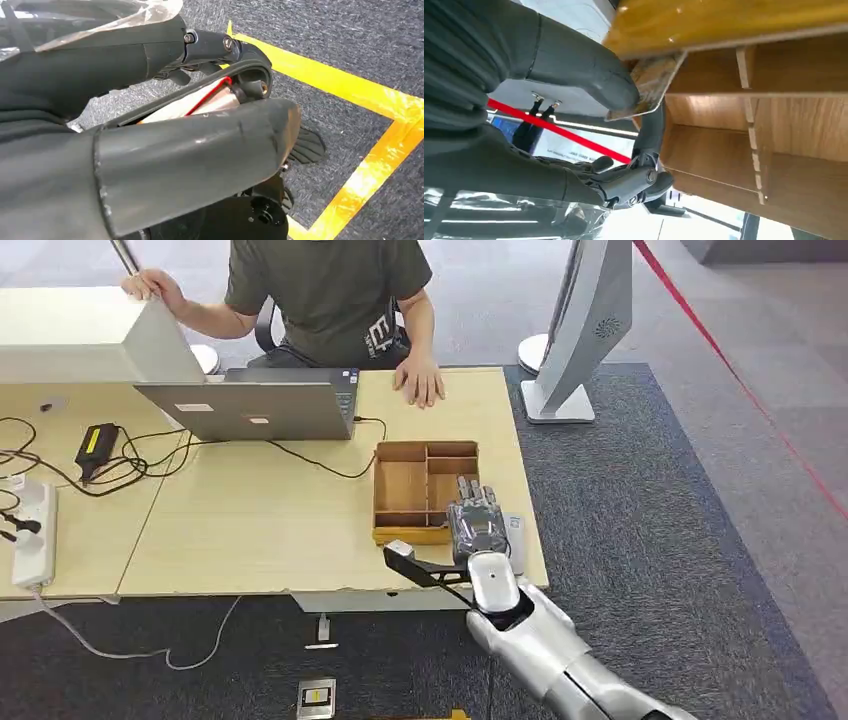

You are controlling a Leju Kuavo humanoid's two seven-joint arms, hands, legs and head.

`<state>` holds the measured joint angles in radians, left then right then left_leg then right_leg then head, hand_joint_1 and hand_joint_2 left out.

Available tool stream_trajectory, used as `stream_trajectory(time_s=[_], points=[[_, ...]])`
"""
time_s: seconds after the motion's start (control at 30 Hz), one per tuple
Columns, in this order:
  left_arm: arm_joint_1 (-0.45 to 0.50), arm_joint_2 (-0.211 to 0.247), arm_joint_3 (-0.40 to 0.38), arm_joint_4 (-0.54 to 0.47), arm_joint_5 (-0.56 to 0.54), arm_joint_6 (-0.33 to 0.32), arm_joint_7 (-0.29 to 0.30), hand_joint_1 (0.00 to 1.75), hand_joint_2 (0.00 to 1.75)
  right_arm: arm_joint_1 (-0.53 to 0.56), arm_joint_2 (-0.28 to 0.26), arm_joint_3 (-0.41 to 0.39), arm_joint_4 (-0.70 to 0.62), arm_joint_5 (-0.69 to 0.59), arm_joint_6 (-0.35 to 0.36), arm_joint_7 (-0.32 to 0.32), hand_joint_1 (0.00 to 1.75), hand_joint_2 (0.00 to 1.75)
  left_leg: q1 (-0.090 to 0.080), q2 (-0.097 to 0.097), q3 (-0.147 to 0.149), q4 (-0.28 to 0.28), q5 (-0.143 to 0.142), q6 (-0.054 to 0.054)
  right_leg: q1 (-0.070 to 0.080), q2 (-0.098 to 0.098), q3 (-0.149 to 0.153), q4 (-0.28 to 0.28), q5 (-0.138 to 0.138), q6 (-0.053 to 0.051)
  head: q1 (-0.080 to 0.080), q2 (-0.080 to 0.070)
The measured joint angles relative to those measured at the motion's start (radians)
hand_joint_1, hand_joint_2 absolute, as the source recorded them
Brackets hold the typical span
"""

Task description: Pass the card to the sensor for recognition and then transmit it.

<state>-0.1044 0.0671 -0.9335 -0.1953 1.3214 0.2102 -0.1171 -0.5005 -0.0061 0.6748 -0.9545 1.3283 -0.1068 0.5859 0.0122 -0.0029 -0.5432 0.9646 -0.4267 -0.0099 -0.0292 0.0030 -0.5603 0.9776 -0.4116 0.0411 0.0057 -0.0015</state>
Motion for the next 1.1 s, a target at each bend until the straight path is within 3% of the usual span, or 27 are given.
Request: stream_trajectory(time_s=[1.1], points=[[0.000, 0.000, 0.000, 0.000, 0.004, -0.010, 0.000, 0.00, 0.00, 0.050, -0.005, -0.007, -0.015, -0.038, 0.000, -0.038, 1.75, 1.75, 0.000, 0.000, 0.000, 0.000, 0.000, 0.000, 0.000, 0.000, 0.000, 0.000, 0.000, 0.000, 0.000, 0.000]])
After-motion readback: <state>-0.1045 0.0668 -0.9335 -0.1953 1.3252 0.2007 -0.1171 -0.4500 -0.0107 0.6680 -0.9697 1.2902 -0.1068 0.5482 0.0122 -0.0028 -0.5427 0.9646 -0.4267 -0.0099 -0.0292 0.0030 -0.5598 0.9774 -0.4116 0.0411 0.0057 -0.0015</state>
